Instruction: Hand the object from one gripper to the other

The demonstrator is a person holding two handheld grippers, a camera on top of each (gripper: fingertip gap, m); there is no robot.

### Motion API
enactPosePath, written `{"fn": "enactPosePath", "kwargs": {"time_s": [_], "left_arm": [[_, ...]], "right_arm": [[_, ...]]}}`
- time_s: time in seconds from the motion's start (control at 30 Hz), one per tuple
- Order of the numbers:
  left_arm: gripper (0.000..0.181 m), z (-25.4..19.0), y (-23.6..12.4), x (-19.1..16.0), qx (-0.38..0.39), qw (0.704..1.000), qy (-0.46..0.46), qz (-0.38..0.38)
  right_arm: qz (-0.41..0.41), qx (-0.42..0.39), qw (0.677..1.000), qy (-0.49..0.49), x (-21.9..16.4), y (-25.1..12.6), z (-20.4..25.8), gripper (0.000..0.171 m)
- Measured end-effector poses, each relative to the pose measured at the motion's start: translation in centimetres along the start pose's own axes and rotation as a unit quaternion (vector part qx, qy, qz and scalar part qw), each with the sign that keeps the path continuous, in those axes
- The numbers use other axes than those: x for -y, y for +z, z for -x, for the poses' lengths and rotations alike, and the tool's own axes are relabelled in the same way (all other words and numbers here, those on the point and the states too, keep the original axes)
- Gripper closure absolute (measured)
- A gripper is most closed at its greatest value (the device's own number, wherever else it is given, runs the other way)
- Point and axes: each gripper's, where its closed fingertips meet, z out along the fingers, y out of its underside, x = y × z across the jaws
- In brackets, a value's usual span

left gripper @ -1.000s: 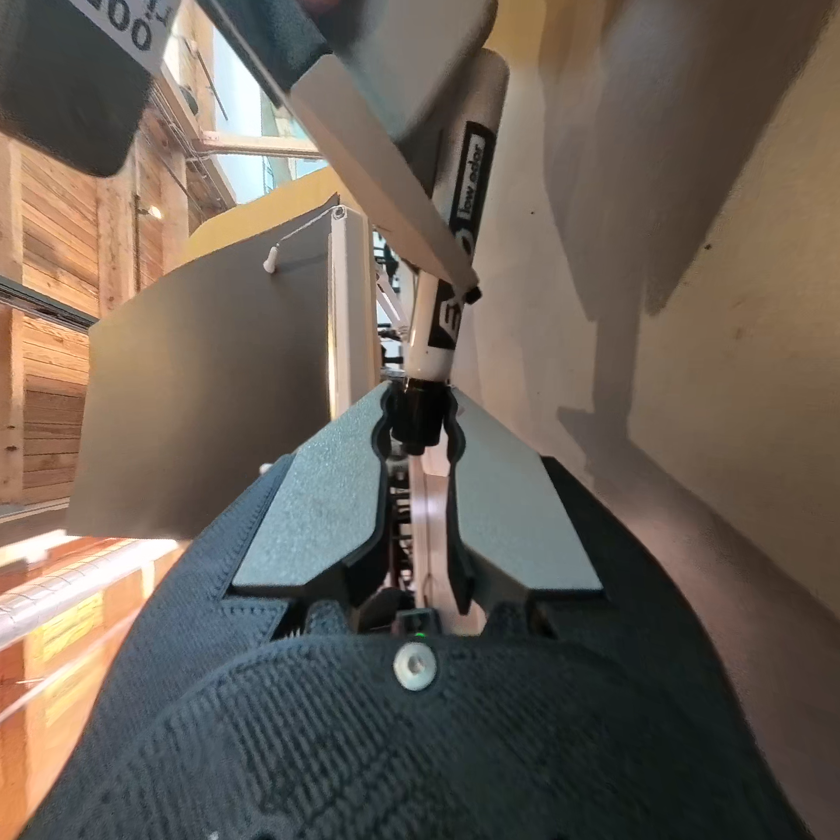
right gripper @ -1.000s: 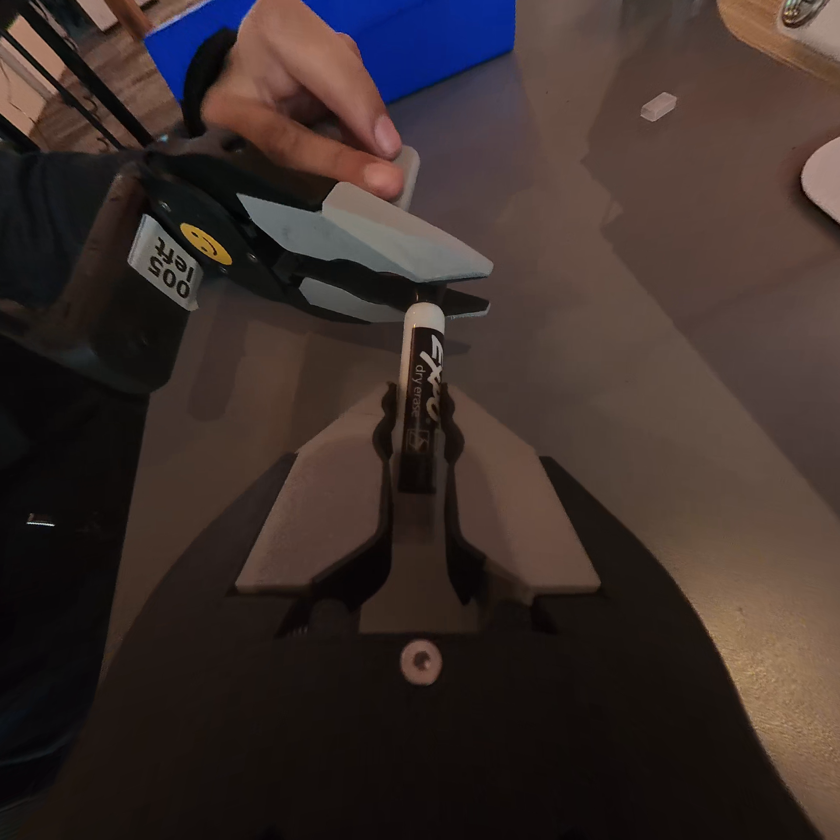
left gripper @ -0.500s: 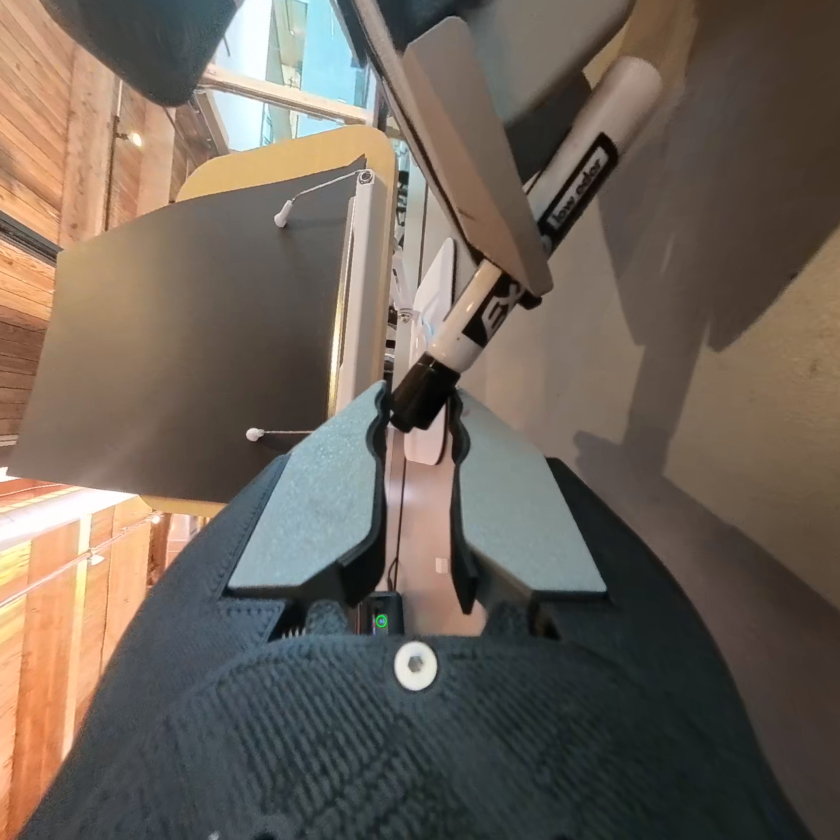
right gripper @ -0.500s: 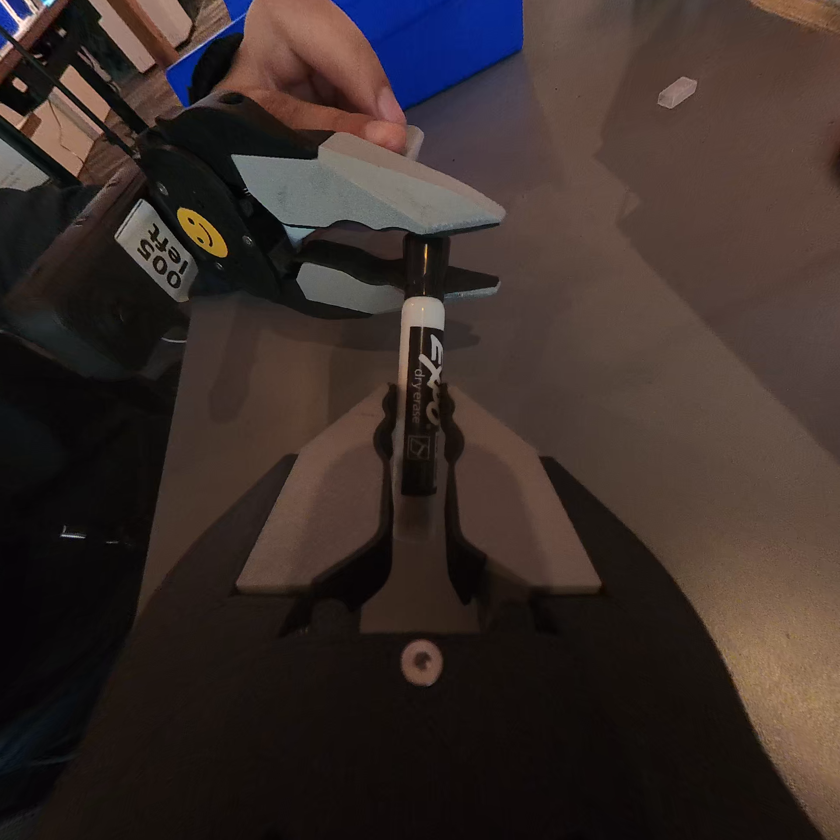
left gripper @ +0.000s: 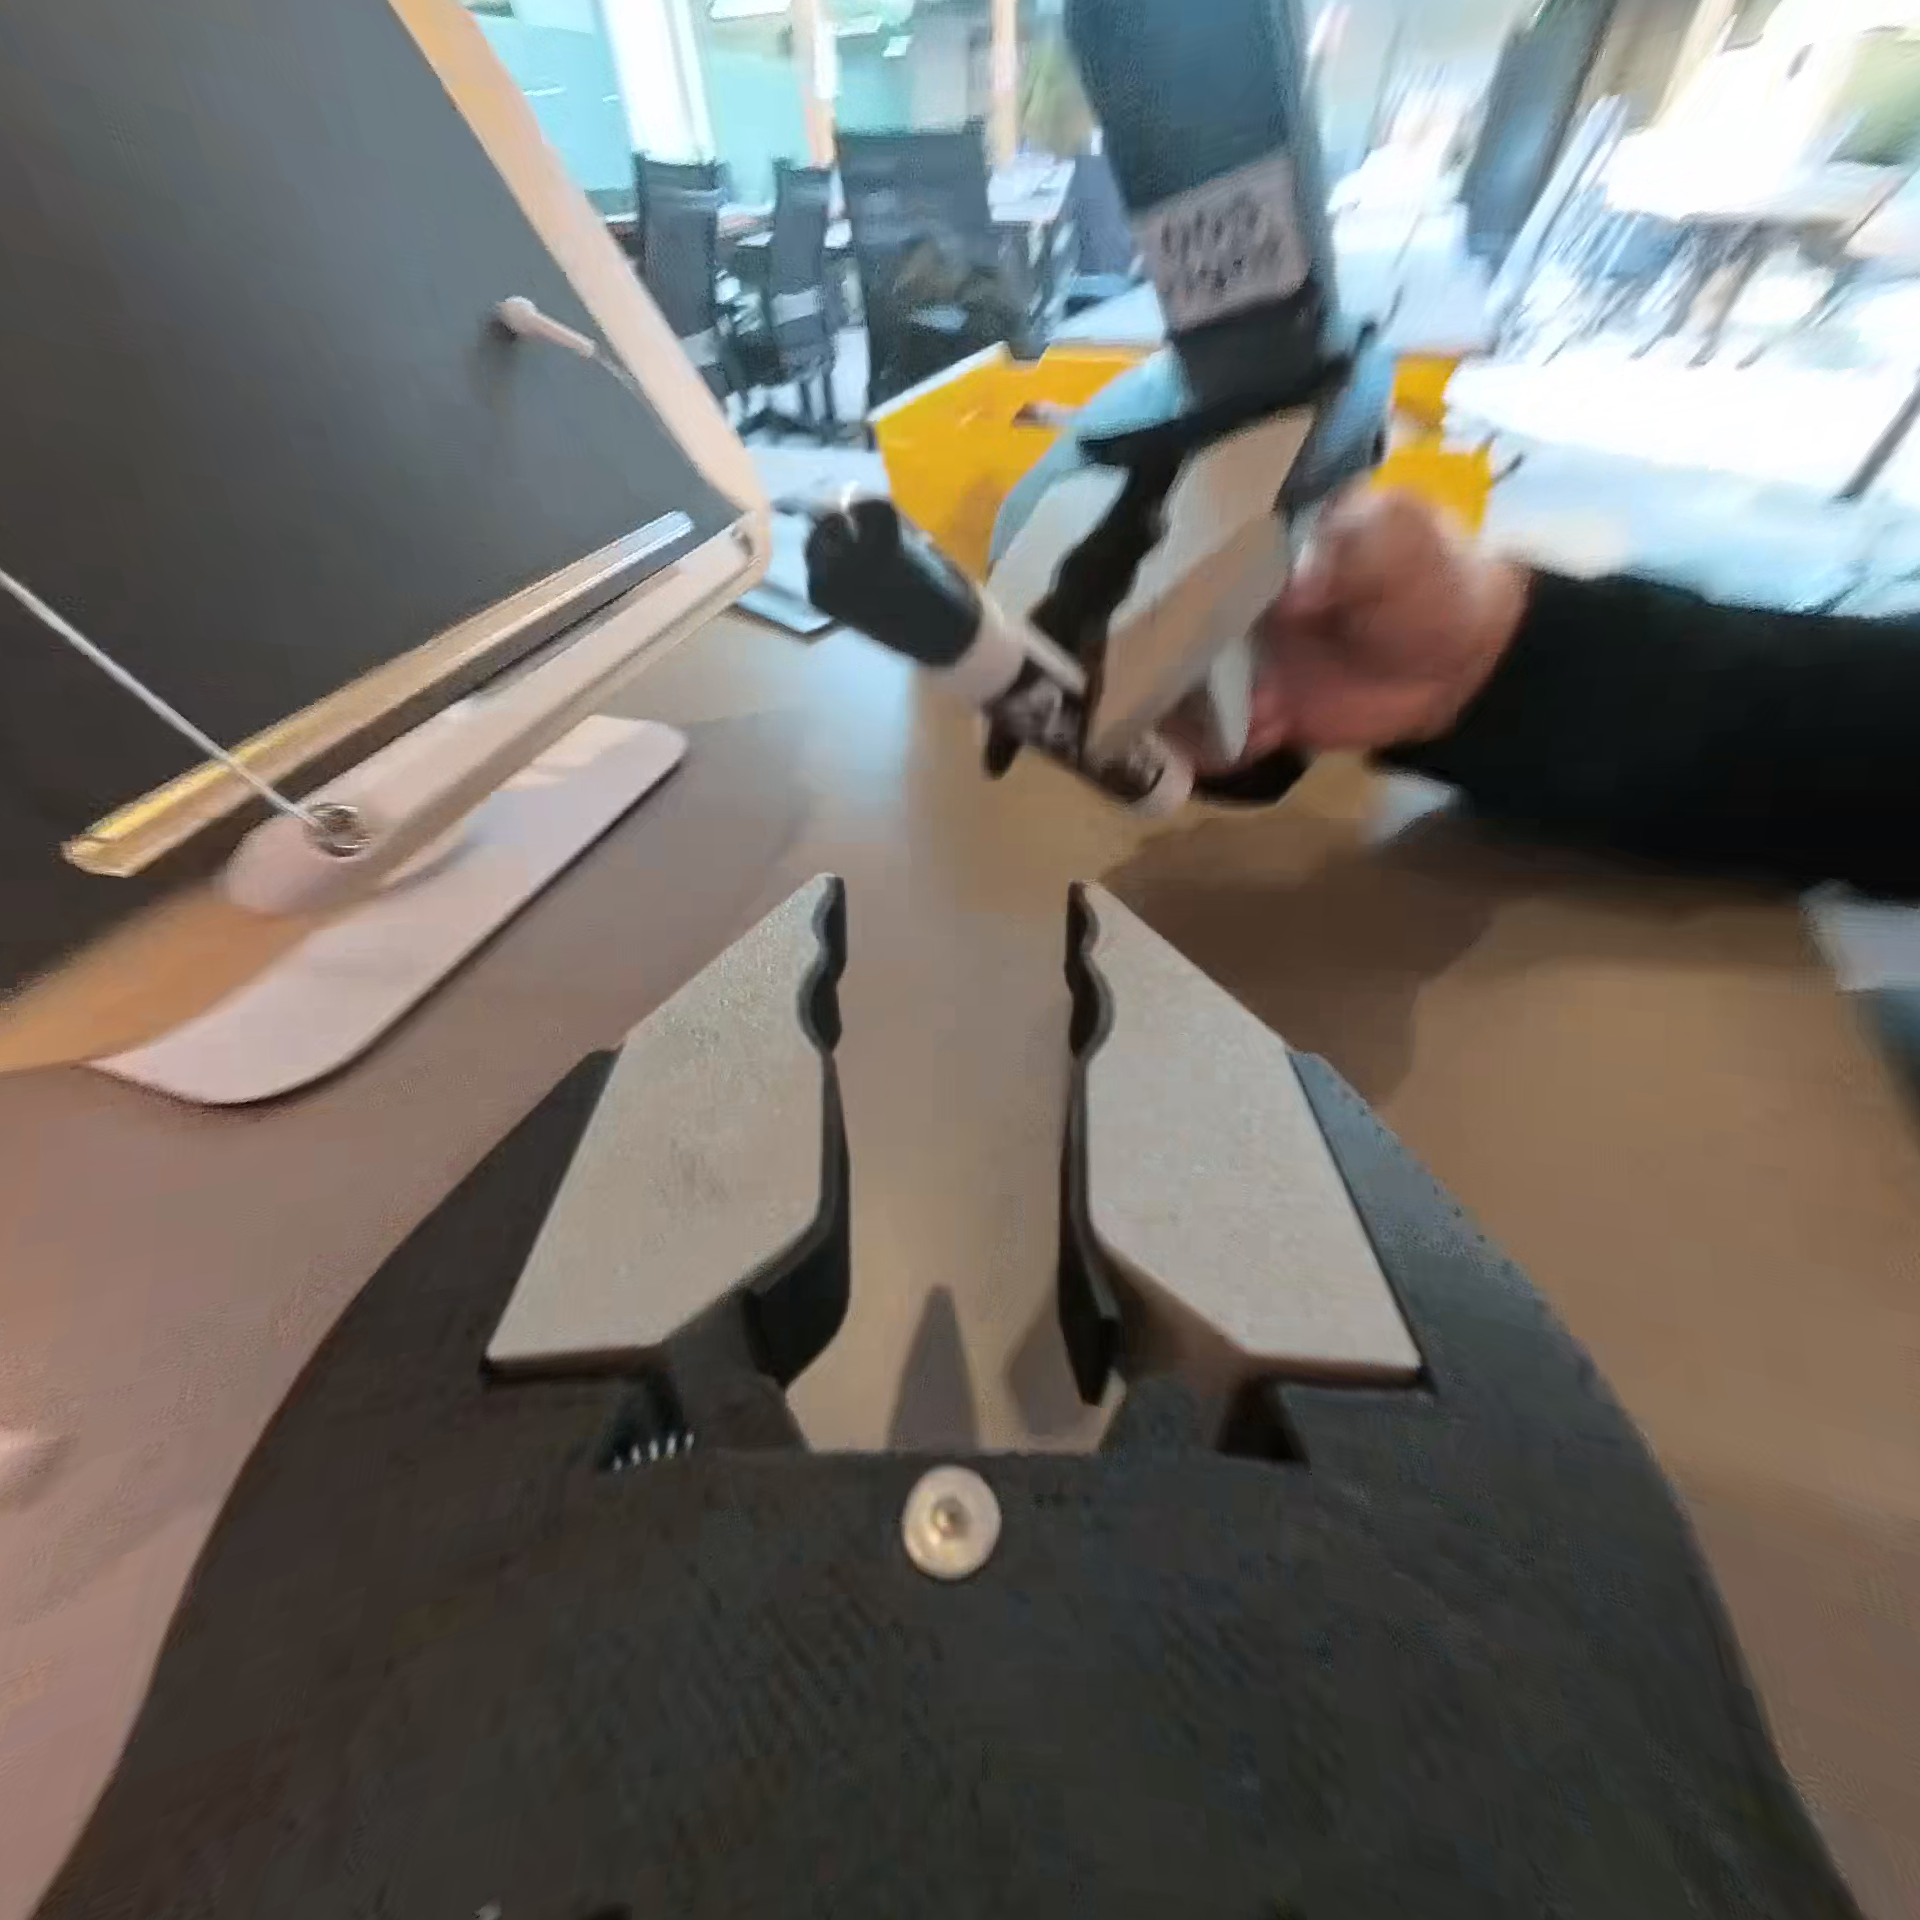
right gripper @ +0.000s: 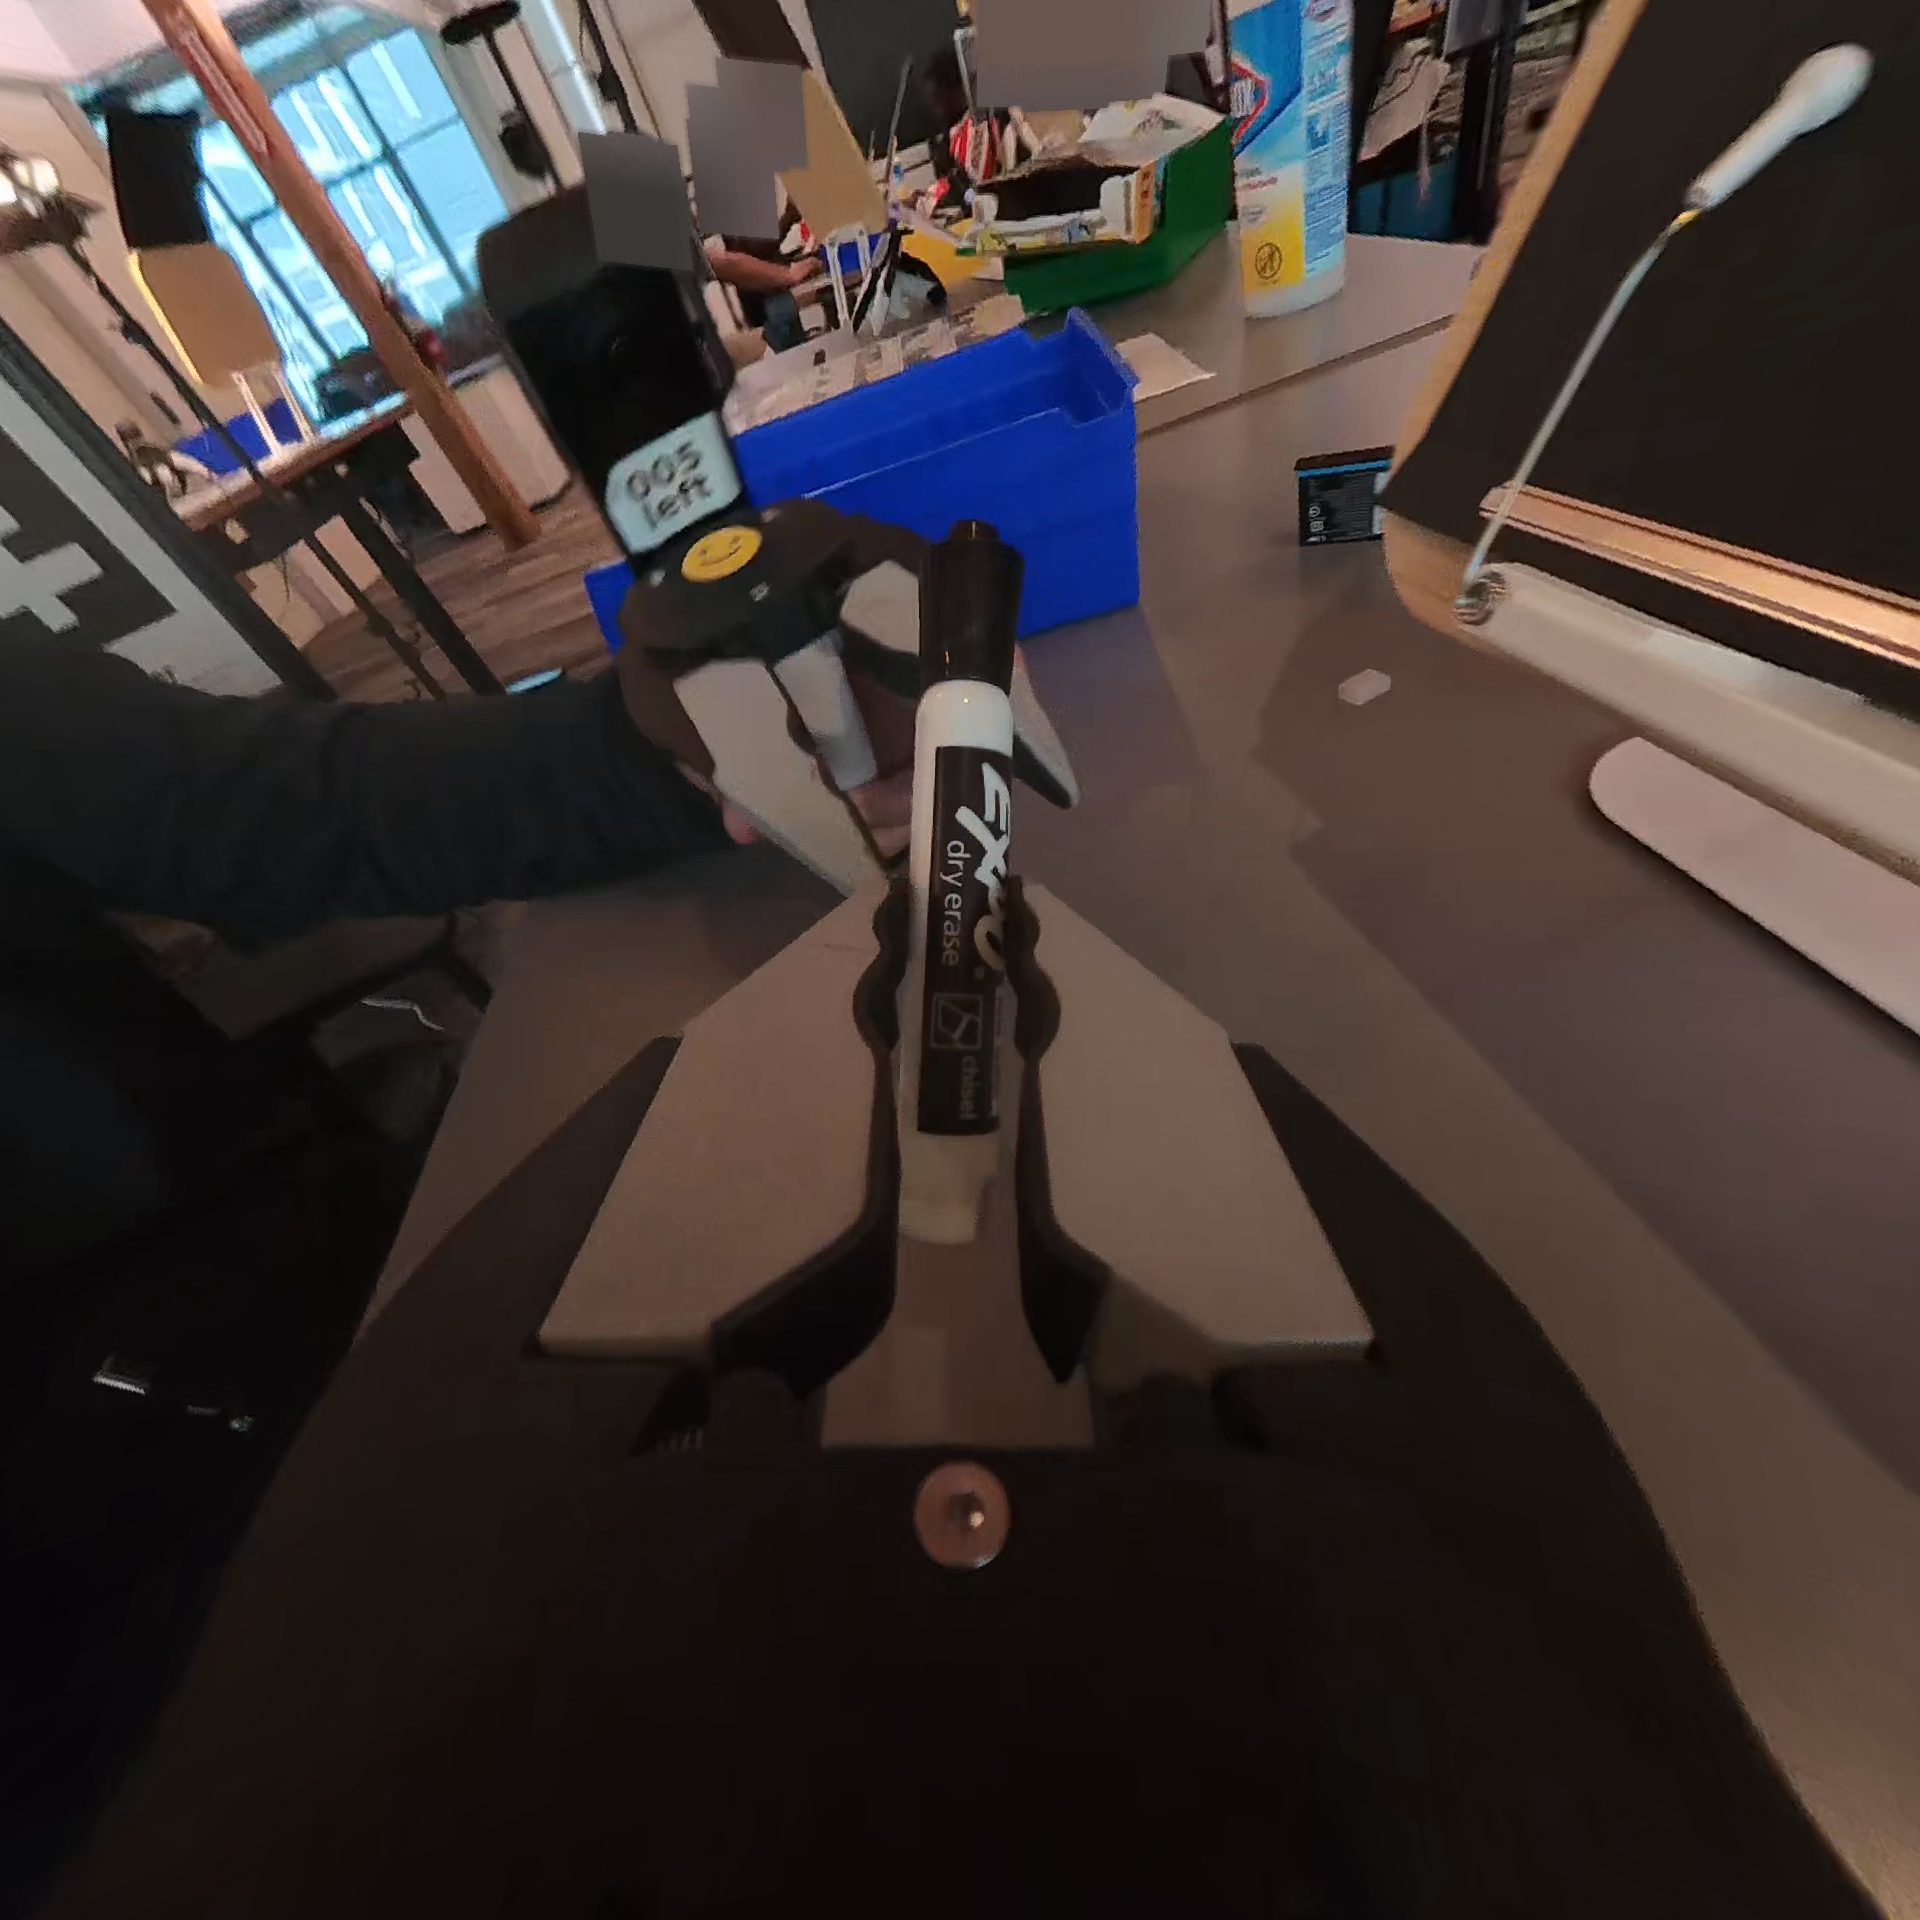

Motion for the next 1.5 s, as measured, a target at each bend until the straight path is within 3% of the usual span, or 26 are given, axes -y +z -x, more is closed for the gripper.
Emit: {"fn": "enactPosePath", "kwargs": {"time_s": [0.13,0.23,0.43,0.6,0.77,0.87,1.07,1.27,1.33,1.37,1.5], "left_arm": [[0.144,-0.8,-0.6,1.7,-0.055,0.994,-0.076,-0.052],[0.166,-2.1,-0.9,1.6,-0.090,0.994,-0.039,-0.048],[0.167,-3.4,-0.4,0.8,-0.105,0.994,0.006,-0.030],[0.167,-3.3,-0.3,1.1,-0.049,0.991,0.122,-0.039],[0.167,-2.8,-0.3,1.1,-0.021,0.987,0.157,-0.034],[0.167,-2.4,-0.3,0.9,0.000,0.981,0.191,-0.031],[0.167,-2.5,-0.5,1.3,0.039,0.960,0.276,-0.031],[0.170,-1.7,-0.4,1.0,0.101,0.922,0.373,-0.010],[0.171,-1.8,-0.3,0.8,0.103,0.920,0.378,-0.006],[0.181,-1.7,-0.4,1.0,0.106,0.922,0.373,-0.011],[0.181,-1.5,-0.7,1.6,0.099,0.936,0.337,-0.027]], "right_arm": [[0.041,0.017,0.998,-0.049,-1.3,1.6,1.6,0.157],[0.056,0.008,0.997,-0.059,-2.0,2.5,1.6,0.157],[0.094,0.021,0.993,-0.065,-3.7,3.8,2.2,0.156],[0.086,0.010,0.994,-0.061,-3.4,3.8,1.9,0.155],[0.075,0.006,0.997,-0.036,-3.1,3.3,1.2,0.149],[0.061,0.020,0.998,0.000,-2.7,3.0,1.0,0.136],[0.015,0.075,0.995,0.059,-1.0,1.4,1.5,0.121],[-0.026,0.067,0.995,0.074,0.5,0.2,0.8,0.120],[-0.027,0.067,0.994,0.078,0.5,0.0,0.7,0.126],[-0.024,0.065,0.994,0.081,0.4,0.0,0.5,0.127],[0.002,0.063,0.995,0.077,-0.7,0.9,0.6,0.128]]}}
